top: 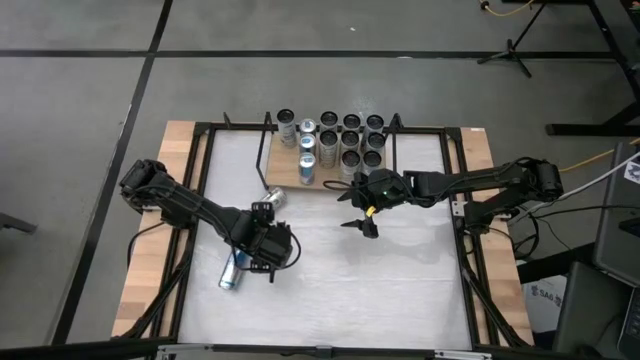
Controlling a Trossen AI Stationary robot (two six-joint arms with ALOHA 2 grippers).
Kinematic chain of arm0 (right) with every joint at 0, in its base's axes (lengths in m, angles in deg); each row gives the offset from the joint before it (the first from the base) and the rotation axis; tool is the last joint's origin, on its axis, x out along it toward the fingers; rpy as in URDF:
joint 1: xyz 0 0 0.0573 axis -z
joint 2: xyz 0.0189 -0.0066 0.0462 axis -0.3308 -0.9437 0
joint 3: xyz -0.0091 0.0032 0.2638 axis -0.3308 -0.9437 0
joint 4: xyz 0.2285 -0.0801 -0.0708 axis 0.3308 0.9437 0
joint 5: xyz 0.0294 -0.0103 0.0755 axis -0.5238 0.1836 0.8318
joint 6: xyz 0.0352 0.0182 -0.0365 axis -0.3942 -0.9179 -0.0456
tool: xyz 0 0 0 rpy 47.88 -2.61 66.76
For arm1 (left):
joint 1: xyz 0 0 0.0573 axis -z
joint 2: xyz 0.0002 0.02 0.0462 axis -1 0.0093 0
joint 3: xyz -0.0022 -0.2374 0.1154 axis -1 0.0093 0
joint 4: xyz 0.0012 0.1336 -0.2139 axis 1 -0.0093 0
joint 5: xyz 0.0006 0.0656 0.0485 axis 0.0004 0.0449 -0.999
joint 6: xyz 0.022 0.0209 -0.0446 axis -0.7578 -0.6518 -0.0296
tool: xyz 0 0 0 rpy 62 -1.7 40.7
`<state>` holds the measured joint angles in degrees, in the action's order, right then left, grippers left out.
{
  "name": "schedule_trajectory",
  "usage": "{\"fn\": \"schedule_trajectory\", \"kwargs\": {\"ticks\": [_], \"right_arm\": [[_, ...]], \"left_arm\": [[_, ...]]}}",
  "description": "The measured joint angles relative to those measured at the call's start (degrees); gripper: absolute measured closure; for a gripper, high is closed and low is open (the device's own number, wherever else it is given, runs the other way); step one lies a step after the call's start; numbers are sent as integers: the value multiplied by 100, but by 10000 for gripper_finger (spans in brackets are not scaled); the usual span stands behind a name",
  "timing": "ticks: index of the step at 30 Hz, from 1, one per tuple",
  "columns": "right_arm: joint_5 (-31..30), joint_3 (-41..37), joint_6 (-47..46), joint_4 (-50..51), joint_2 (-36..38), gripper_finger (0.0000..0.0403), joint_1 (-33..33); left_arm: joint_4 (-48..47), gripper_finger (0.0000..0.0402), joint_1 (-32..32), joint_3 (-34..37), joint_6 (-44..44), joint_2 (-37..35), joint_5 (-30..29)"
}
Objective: Place canned beverage on shelf
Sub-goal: Put the white soda can aligned with the other white soda can on the shelf
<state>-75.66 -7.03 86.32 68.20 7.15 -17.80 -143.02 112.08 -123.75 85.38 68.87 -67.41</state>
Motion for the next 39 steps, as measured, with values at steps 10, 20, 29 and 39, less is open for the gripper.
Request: {"fn": "schedule_trajectory", "kwargs": {"ticks": [10,20,29,39], "right_arm": [[0,2,0,4,0,52,0],[0,2,2,4,0,52,0],[0,4,2,4,0,52,0],[0,4,2,4,0,52,0]], "left_arm": [[324,34,0,0,68,0,11],[220,74,0,0,152,0,122],[246,152,-87,-13,284,-3,224],[172,162,-643,-513,-98,20,538]]}}
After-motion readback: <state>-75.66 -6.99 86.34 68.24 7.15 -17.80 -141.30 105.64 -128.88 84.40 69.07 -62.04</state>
